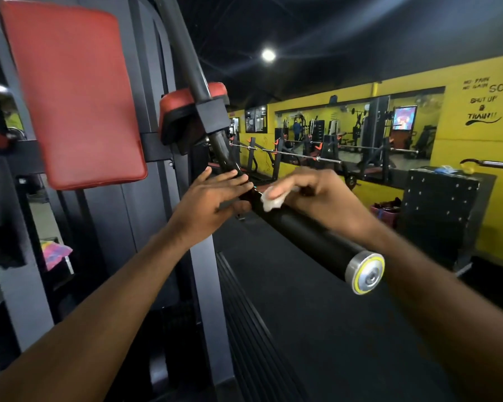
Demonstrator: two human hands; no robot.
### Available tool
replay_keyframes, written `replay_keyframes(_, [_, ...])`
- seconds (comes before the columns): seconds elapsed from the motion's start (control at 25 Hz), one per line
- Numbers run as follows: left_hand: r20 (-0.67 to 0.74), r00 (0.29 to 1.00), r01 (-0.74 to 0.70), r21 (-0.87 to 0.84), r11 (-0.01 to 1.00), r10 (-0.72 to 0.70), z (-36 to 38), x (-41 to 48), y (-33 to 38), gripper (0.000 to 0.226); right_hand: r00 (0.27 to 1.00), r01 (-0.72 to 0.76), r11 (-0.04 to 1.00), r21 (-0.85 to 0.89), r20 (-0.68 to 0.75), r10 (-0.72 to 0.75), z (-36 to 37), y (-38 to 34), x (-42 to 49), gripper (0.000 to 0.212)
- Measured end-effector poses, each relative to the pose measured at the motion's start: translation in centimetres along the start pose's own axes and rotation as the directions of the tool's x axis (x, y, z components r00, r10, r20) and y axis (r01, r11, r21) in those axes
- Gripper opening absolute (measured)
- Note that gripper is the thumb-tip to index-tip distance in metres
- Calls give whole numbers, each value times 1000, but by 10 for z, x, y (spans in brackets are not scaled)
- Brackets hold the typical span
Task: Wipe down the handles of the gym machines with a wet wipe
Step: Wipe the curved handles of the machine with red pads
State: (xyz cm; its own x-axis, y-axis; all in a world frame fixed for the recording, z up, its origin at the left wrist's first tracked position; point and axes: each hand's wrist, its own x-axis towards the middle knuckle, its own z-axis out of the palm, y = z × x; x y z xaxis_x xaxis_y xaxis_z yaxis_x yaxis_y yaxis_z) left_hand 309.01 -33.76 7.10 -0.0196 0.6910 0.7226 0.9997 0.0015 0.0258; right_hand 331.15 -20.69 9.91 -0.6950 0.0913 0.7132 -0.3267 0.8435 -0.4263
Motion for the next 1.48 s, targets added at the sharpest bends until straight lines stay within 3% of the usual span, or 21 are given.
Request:
replay_keyframes(0.04, [-5,1000,1,-8,1000,-1,0,1,0,56,977,-100,963,249,-157,142,15,10,-16,14])
replay_keyframes(0.08, [-7,1000,-1,-12,1000,1,-1,1,0,54,926,-159,843,513,-218,307,32,14,-29,9])
replay_keyframes(0.16, [-4,1000,-5,-1,1000,5,-2,3,3,54,822,-174,426,888,-108,560,64,16,-42,11])
replay_keyframes(0.24, [15,1000,-4,7,1000,4,-4,4,6,53,708,-99,28,995,51,705,84,5,-37,17])
replay_keyframes(0.32, [26,1000,6,0,1000,-6,-4,3,8,53,626,35,-261,965,182,758,93,-13,-29,16])
replay_keyframes(0.36, [32,999,8,-2,1000,-8,-4,2,9,54,619,86,-369,926,241,748,95,-23,-26,16])
replay_keyframes(0.44, [49,999,9,7,1000,-9,-4,1,7,56,632,157,-475,866,282,722,100,-31,-27,37])
replay_keyframes(0.52, [47,999,14,16,1000,-14,-5,0,6,58,615,187,-488,853,286,735,100,-37,-31,46])
replay_keyframes(0.72, [49,999,24,9,1000,-24,-4,-2,6,59,643,234,-518,823,269,717,98,-37,-47,29])
replay_keyframes(0.8, [37,999,31,8,999,-32,-6,0,6,57,676,217,-464,859,211,706,97,-38,-53,32])
replay_keyframes(0.88, [57,998,28,9,1000,-29,-4,-1,7,56,648,195,-313,930,118,753,97,-30,-61,33])
replay_keyframes(1.0, [70,997,10,36,999,-13,-7,-1,4,54,624,49,164,985,-159,765,88,-3,-56,28])
replay_keyframes(1.08, [63,998,15,32,999,-17,-7,0,3,55,709,82,447,891,-368,602,80,11,-53,26])
replay_keyframes(1.12, [68,998,15,30,999,-17,-6,-1,4,56,765,141,513,847,-422,486,75,13,-58,27])
replay_keyframes(1.24, [74,997,2,35,999,-5,-5,-2,4,60,895,103,712,695,-376,238,50,11,-66,34])
replay_keyframes(1.32, [54,999,1,34,999,-3,-6,2,2,62,946,29,899,436,-303,117,31,13,-47,22])
replay_keyframes(1.48, [73,997,-4,36,999,2,-3,1,8,64,996,-62,968,241,-41,74,-11,7,-35,14])
